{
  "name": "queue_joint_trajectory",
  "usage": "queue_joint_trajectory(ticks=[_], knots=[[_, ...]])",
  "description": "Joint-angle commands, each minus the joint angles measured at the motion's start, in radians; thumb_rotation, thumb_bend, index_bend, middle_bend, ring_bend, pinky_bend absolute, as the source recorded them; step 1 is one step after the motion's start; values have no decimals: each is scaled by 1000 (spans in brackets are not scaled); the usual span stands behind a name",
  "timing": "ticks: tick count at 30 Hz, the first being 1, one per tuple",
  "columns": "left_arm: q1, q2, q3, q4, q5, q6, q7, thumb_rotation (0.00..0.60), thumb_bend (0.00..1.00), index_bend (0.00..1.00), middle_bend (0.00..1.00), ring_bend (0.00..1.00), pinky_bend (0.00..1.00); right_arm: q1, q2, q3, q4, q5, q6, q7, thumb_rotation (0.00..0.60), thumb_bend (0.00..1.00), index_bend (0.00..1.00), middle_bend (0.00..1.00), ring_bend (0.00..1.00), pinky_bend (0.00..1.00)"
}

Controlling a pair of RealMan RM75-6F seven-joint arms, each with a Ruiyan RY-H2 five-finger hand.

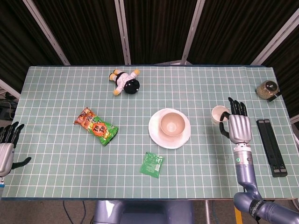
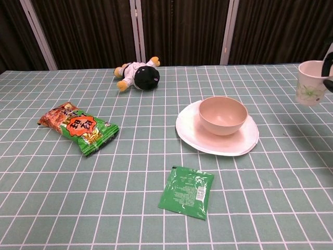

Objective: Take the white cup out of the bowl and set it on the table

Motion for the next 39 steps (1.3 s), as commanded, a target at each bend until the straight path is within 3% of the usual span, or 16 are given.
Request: queue_joint_trajectory(ticks=[1, 10, 17, 22, 27, 30, 39], knots=[[0, -1, 0, 0, -2, -1, 5, 600, 0, 0, 0, 0, 0, -16, -27, -29, 65, 6, -35, 49, 600, 426, 597, 0, 0, 0], [-1, 0, 0, 5, -7, -5, 2, 600, 0, 0, 0, 0, 0, -14, -78, -50, 141, 13, -75, 70, 600, 419, 596, 0, 0, 0], [0, -1, 0, 7, -4, -2, -3, 600, 0, 0, 0, 0, 0, -22, -77, -60, 148, 15, -86, 61, 600, 329, 588, 0, 0, 0], [-1, -2, 1, 8, -2, -1, -3, 600, 0, 0, 0, 0, 0, -32, -46, -64, 112, -4, -74, 63, 600, 257, 403, 0, 0, 0], [1, -1, 0, 9, -4, 1, -4, 600, 0, 0, 0, 0, 0, -52, 5, -78, 47, -14, -58, 36, 600, 191, 153, 0, 0, 0], [3, 1, -1, 11, -5, 4, -9, 600, 0, 0, 0, 0, 0, -75, 45, -98, 7, -42, -34, 40, 600, 150, 63, 0, 0, 0], [3, -9, 0, 38, -16, -6, -9, 600, 0, 0, 0, 0, 0, -191, 156, -201, -49, -287, 167, 185, 600, 62, 0, 0, 0, 0]])
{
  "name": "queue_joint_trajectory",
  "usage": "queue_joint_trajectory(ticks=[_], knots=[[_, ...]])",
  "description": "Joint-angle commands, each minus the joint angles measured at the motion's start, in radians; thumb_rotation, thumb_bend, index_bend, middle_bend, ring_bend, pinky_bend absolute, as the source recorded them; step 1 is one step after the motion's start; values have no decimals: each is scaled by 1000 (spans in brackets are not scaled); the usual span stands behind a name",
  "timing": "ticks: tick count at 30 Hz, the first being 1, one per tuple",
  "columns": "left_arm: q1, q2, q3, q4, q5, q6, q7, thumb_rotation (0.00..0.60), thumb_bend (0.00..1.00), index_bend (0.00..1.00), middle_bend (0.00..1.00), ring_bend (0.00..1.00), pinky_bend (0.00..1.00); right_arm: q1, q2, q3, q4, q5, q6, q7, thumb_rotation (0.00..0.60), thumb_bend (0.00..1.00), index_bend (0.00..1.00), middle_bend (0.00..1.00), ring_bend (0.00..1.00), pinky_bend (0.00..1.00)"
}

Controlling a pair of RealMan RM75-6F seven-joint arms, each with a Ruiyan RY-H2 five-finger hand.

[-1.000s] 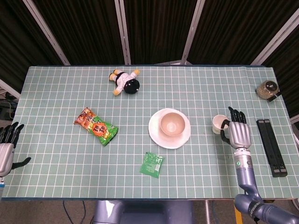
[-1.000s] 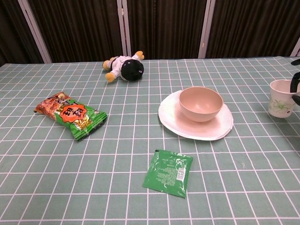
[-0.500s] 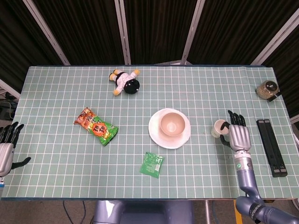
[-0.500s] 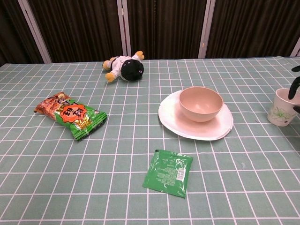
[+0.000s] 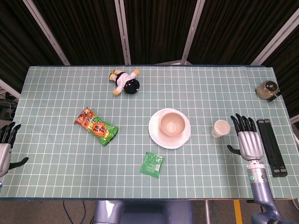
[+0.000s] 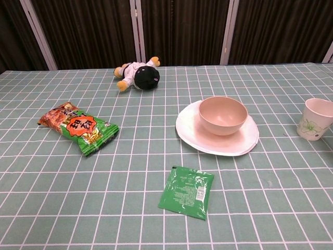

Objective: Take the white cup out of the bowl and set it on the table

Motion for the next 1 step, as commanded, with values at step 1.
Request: queue_joint_trajectory(ticks=[1], knots=[[-2, -7, 0, 7, -10, -9, 12, 600, 0, 0, 0, 0, 0, -67, 54, -62, -21, -110, 100, 80, 600, 61, 0, 0, 0, 0]])
